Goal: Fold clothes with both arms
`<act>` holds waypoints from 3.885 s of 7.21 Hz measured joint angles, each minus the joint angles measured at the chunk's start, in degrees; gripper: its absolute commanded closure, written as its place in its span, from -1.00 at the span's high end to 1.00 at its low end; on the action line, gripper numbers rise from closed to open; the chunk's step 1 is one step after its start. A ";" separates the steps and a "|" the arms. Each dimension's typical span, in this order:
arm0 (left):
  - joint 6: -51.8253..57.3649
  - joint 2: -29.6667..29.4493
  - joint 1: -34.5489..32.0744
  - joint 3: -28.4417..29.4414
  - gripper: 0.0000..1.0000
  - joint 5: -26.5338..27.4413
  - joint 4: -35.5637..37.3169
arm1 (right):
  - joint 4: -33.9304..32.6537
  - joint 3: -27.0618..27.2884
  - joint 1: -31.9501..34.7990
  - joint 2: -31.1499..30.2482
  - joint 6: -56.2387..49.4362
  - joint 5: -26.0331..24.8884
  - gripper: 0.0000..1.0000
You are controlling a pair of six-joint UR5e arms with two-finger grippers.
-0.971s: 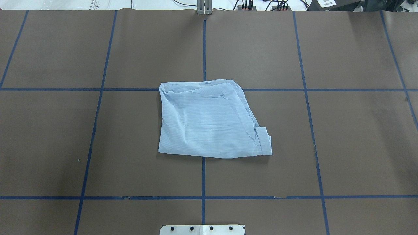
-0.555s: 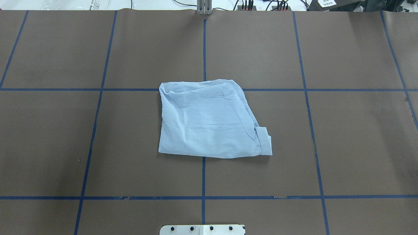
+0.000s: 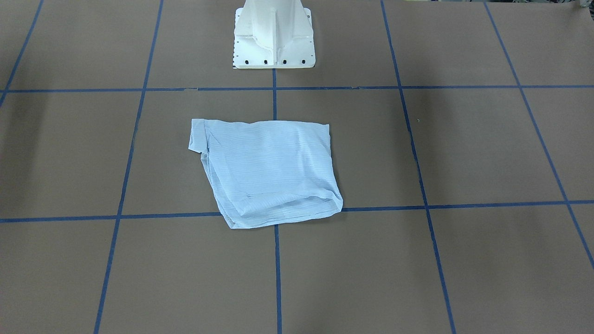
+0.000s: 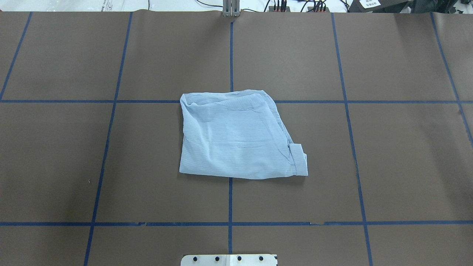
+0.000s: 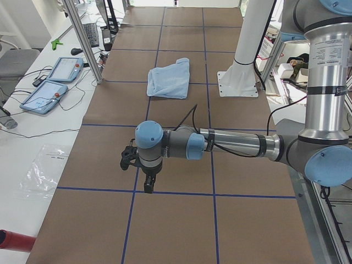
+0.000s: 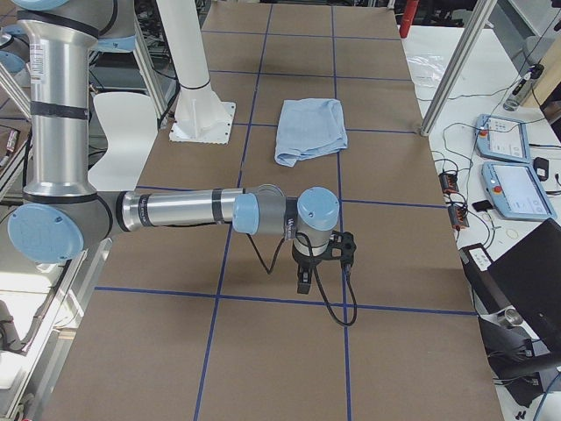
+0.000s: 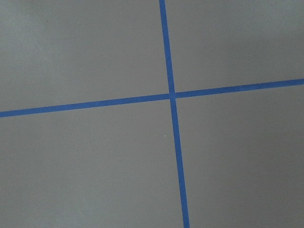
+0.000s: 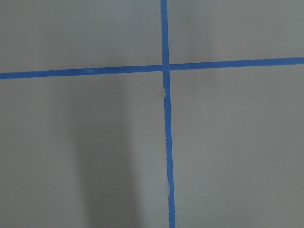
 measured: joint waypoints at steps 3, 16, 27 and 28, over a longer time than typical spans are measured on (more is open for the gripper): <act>-0.18 -0.08 0.00 0.00 1.00 -0.18 0.06 | 0.00 0.13 0.00 0.04 0.06 0.00 1.00; -5.92 -0.22 0.00 -0.24 1.00 -0.38 -0.17 | 0.00 -0.54 -0.08 0.81 0.12 -0.02 1.00; -5.91 -0.19 0.00 -0.25 1.00 -0.12 -0.12 | 0.09 -3.39 -0.24 3.45 0.03 -0.12 1.00; -5.91 -0.19 0.00 -0.24 1.00 -0.12 -0.14 | 0.09 -3.39 -0.26 3.47 0.05 -0.10 1.00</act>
